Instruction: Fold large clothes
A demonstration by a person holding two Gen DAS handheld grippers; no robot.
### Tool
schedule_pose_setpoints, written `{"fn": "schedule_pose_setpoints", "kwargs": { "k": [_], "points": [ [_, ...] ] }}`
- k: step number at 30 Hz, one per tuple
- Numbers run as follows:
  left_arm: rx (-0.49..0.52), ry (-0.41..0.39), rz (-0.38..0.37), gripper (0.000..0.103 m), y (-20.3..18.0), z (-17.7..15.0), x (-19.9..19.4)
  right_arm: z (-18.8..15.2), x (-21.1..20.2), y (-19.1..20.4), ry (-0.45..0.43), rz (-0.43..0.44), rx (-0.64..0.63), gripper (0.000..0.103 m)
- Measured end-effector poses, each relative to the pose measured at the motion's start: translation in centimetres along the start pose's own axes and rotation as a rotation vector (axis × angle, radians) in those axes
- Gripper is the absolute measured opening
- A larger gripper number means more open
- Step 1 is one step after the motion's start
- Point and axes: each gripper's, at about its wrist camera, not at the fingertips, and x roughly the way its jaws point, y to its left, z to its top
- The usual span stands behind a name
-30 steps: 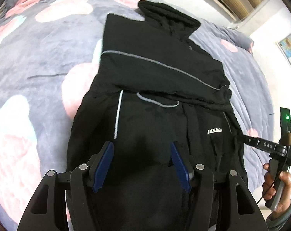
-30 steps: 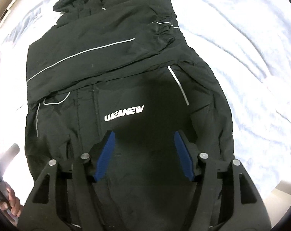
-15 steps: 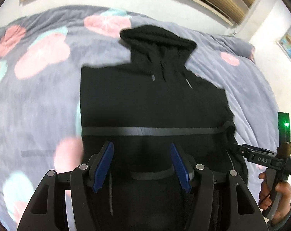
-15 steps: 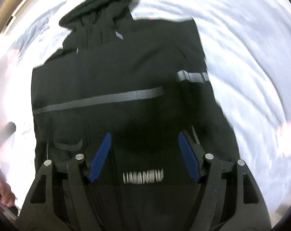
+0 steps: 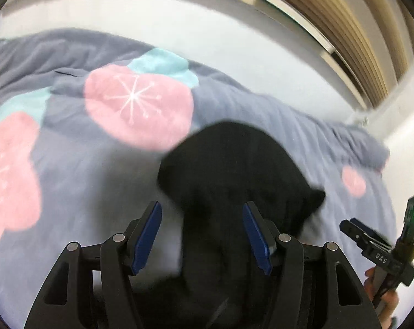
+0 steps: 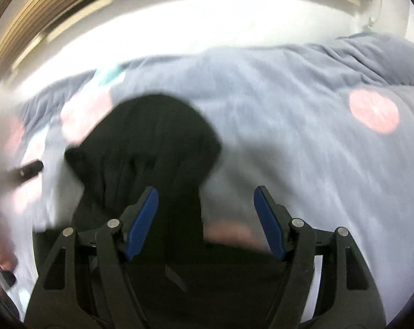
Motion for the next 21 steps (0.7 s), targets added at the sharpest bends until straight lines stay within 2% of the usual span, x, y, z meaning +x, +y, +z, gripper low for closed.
{"fn": "schedule_pose_setpoints", "kwargs": {
  "k": [3,7,9,12,14,17,18,19,20,21],
  "points": [
    [-0.032,-0.009,-0.027,0.063,0.4,3.0,2.9,3.1,2.6,0.1,-0.002,0.017,0.012,0.07],
    [-0.035,0.025,0.009,0.063,0.8,5.0,7.2,5.1,6.8,0.4,0.041,0.009,0.03,0.07],
    [-0.058,0.107,0.013,0.063,2.0,4.5,9.8,4.6,8.7,0.2,0.095,0.023,0.02,0.07],
    [-0.027,0.21,-0.037,0.063,3.7,1.4,11.6,1.9,10.1,0.1,0.161,0.084,-0.031,0.07],
    [-0.022,0.229,-0.064,0.065,4.6,0.1,12.1,0.3,11.2,0.0,0.198,0.102,-0.059,0.07],
    [-0.105,0.228,-0.115,0.068,5.8,0.2,12.8,-0.5,12.8,-0.5,0.242,0.139,-0.014,0.068],
    [-0.114,0.222,-0.119,0.064,5.6,0.4,12.8,-0.5,12.9,-0.5,0.238,0.158,0.01,0.057],
    [-0.109,0.21,-0.118,0.055,5.3,0.5,12.6,-0.4,12.8,-0.5,0.229,0.178,0.018,0.037],
    [-0.079,0.165,-0.115,0.036,4.5,0.8,11.8,-0.2,12.5,-0.2,0.216,0.178,0.022,0.032],
    [-0.048,0.13,-0.109,0.024,3.9,0.9,11.0,0.0,11.9,0.0,0.2,0.166,0.015,0.019]
  ]
}}
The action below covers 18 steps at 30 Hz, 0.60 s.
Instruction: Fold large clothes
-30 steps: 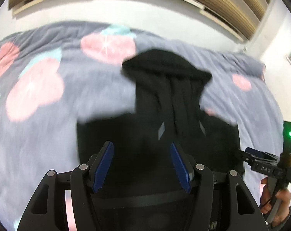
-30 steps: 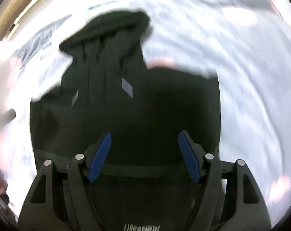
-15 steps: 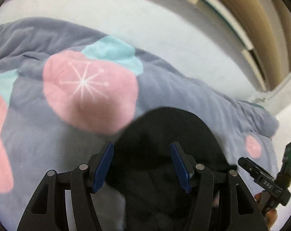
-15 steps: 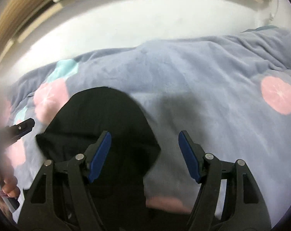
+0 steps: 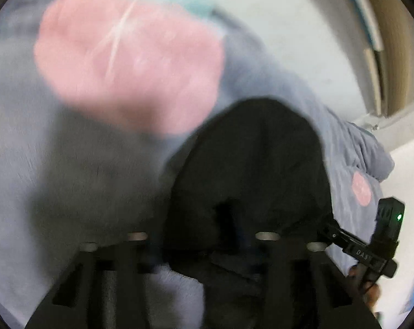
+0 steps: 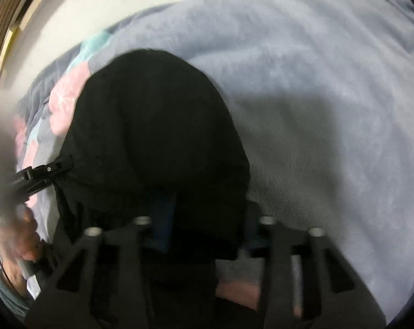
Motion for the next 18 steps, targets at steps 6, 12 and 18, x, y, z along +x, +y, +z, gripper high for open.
{"fn": "schedule_pose_setpoints", "kwargs": {
  "k": [6,12,18],
  "points": [
    [0.105,-0.166,-0.13,0.018,-4.2,0.1,-7.9,0.1,-9.5,3.0,-0.211,-0.017,-0.127,0.009],
    [0.073,0.002,-0.035,0.026,-1.4,-0.5,-2.0,-1.0,-3.7,2.2,-0.089,-0.111,-0.144,0.022],
    [-0.057,0.041,-0.124,0.044,3.2,-2.1,2.2,-1.9,2.8,-1.7,0.009,-0.023,-0.006,0.037]
  ]
}}
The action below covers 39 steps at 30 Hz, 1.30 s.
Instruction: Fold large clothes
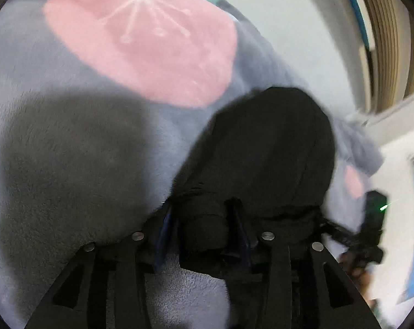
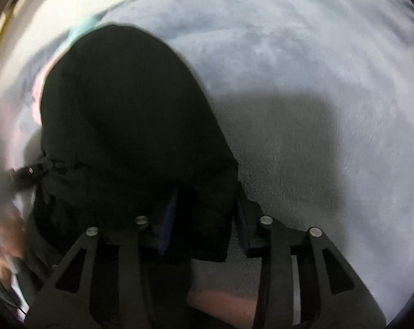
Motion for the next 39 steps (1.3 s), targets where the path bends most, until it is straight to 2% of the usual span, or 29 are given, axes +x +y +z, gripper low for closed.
{"fn": "schedule_pose_setpoints", "kwargs": {
  "k": [4,7,10,12,14,16,17,18,20,21,22,25,30,33,36,39],
  "points": [
    [0.034,0.015,0.001,0.044,-1.3,0.3,-1.1,-0.1,-1.4,-0.1,0.009,0.035,-0.011,0.042],
    [0.065,0.002,-0.039,0.046,-2.8,1.3,-3.2,0.5,-3.9,-0.3,0.002,0.08,-0.033,0.045],
    [0.071,-0.015,-0.046,0.053,-3.5,2.6,-4.1,1.9,-5.8,-0.4,-0.016,0.103,-0.045,0.054],
    [0.057,-0.013,-0.052,0.065,-3.4,3.2,-3.7,2.8,-5.6,-0.3,-0.012,0.079,-0.072,0.054],
    [0.02,0.05,-0.083,0.066,-3.2,3.9,-2.0,3.7,-4.4,-0.2,0.017,0.059,-0.072,0.054],
    [-0.035,0.108,-0.104,0.065,-2.9,4.1,0.2,4.4,-2.4,0.1,0.069,0.098,-0.058,0.053],
    [-0.044,0.122,-0.112,0.064,-2.9,3.8,1.1,4.7,-1.6,0.3,0.084,0.109,-0.052,0.053],
    [-0.04,0.122,-0.111,0.05,-2.7,3.5,1.5,4.5,-0.4,1.0,0.104,0.131,-0.044,0.052],
    [-0.002,0.106,-0.079,0.035,-3.7,2.7,2.1,4.5,0.6,1.8,0.119,0.158,-0.031,0.039],
    [0.019,0.081,-0.073,0.029,-4.1,2.2,1.7,4.4,0.7,2.2,0.111,0.149,-0.045,0.023],
    [0.045,0.052,-0.076,0.021,-4.9,1.8,1.0,4.0,0.1,2.9,0.096,0.135,-0.072,0.012],
    [0.115,-0.002,-0.031,0.015,-6.9,1.0,-1.2,2.7,-3.0,5.2,0.021,0.061,-0.175,0.008],
    [0.27,-0.135,-0.046,0.015,-12.1,-3.4,-9.2,-1.5,-11.3,6.8,-0.14,0.014,-0.272,0.007],
    [0.348,-0.164,-0.015,0.016,-14.2,-7.1,-13.3,-5.7,-16.0,8.7,-0.245,-0.028,-0.32,0.007],
    [0.466,-0.167,0.046,0.016,-17.0,-13.2,-16.7,-10.4,-19.6,10.1,-0.304,-0.073,-0.349,0.007],
    [0.532,-0.167,0.07,0.017,-17.7,-18.8,-19.6,-15.3,-22.5,10.2,-0.334,-0.093,-0.344,0.007]
  ]
}}
